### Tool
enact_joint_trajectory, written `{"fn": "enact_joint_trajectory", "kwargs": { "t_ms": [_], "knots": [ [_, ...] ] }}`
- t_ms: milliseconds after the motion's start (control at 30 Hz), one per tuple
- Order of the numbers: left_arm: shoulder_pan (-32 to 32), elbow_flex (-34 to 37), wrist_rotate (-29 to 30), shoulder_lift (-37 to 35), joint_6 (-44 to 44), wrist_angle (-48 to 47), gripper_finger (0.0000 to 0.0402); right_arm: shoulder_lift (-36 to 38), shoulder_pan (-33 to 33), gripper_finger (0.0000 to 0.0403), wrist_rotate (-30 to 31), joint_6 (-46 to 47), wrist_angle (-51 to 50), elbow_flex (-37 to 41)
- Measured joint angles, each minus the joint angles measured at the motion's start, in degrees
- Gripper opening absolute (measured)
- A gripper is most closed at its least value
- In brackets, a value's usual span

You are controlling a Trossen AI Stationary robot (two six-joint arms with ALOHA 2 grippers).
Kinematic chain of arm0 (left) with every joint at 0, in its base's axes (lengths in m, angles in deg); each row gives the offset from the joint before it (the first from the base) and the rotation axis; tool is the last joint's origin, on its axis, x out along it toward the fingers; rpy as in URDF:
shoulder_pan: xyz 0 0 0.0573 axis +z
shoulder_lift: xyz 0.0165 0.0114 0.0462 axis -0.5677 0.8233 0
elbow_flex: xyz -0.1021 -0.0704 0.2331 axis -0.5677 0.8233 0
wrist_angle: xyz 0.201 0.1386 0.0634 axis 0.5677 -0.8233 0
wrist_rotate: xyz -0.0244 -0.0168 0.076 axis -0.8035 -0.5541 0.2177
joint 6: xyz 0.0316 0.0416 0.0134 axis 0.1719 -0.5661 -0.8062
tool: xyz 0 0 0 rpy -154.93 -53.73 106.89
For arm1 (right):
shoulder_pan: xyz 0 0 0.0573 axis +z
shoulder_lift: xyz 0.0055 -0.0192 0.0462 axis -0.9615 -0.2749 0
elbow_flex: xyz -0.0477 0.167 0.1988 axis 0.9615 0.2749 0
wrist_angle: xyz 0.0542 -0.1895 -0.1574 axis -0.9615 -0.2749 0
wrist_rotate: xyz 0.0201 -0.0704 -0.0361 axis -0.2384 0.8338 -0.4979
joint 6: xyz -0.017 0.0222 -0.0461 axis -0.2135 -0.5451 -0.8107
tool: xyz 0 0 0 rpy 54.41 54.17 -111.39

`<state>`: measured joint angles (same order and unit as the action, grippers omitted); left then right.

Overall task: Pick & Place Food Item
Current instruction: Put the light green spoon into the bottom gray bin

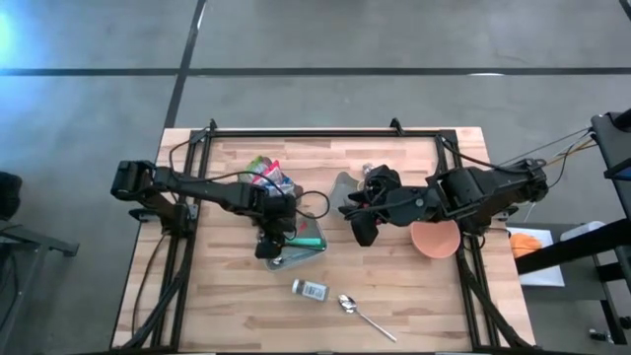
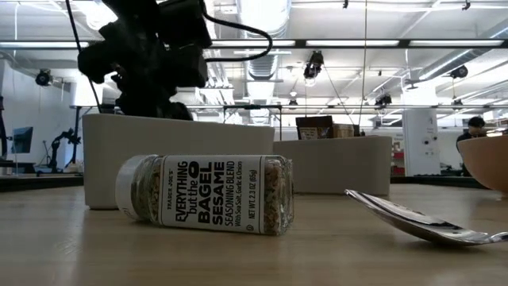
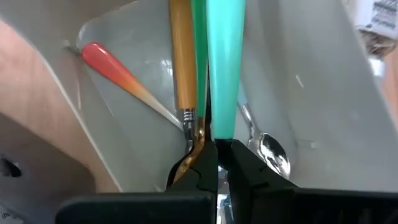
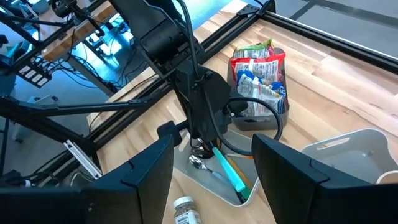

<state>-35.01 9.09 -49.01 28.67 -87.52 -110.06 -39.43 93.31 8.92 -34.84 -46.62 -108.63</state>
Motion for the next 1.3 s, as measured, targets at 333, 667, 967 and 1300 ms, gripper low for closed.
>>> {"fn": "enact_joint_trajectory", "kwargs": {
  "t_ms": [333, 667, 967, 1300],
  "knots": [
    [0.15, 4.16, 0.08, 0.00, -1.61, 2.52, 0.0006, 0.00, 0.00, 0.0215, 0.04, 1.27, 1.02, 0.00],
    [0.15, 5.19, 0.28, -0.09, -0.87, 3.76, 0.0021, 0.00, 0.00, 0.0215, 0.28, 1.05, 2.86, 0.04],
    [0.15, 5.19, 0.33, -0.07, -0.50, 3.94, 0.0026, 0.00, 0.00, 0.0215, 0.26, 1.22, 2.86, 0.09],
    [0.15, 5.25, 0.33, -0.07, -1.77, 3.89, 0.0028, 0.00, 0.00, 0.0215, 0.23, 1.02, 2.84, 0.11]
  ]
}}
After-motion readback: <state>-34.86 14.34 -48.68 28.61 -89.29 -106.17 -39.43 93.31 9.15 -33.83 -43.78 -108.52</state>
